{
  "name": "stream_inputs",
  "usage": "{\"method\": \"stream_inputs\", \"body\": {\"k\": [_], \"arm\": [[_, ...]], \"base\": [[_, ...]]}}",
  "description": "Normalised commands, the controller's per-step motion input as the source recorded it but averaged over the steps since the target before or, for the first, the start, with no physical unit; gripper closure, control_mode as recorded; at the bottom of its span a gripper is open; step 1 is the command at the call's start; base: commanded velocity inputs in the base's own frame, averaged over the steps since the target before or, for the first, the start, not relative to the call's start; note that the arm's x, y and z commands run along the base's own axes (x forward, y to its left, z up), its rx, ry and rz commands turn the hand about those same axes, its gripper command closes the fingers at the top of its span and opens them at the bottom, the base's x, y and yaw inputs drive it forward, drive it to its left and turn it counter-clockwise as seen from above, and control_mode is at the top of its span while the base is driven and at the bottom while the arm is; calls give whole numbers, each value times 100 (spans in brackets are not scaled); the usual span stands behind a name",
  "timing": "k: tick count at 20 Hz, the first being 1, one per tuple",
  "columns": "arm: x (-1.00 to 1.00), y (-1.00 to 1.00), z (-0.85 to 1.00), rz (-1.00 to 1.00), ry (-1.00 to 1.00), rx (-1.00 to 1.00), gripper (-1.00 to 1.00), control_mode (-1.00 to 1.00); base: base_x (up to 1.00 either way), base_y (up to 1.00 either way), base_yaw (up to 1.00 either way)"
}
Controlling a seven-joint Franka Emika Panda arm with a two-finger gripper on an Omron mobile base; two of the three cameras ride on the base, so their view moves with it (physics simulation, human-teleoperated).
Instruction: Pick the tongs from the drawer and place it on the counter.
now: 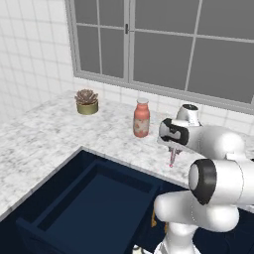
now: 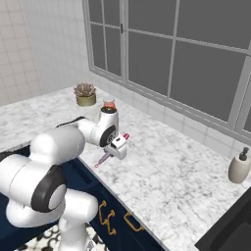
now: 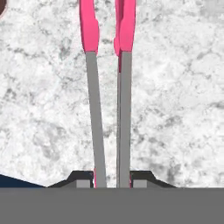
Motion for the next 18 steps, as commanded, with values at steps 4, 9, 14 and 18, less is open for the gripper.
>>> {"method": "stream_inputs", "body": {"k": [4,9,14,18], "arm": [[83,-51,-66,-1,4,0,100,-100],[66,-17,-79,-3,7,0,100,-100],[27,-13,-41,0,1,0,-100,-100],[-8,-9,25,0,-2,1,-100,-100]], "base": [[0,0,0],[0,0,0],[0,0,0],[0,0,0]]}}
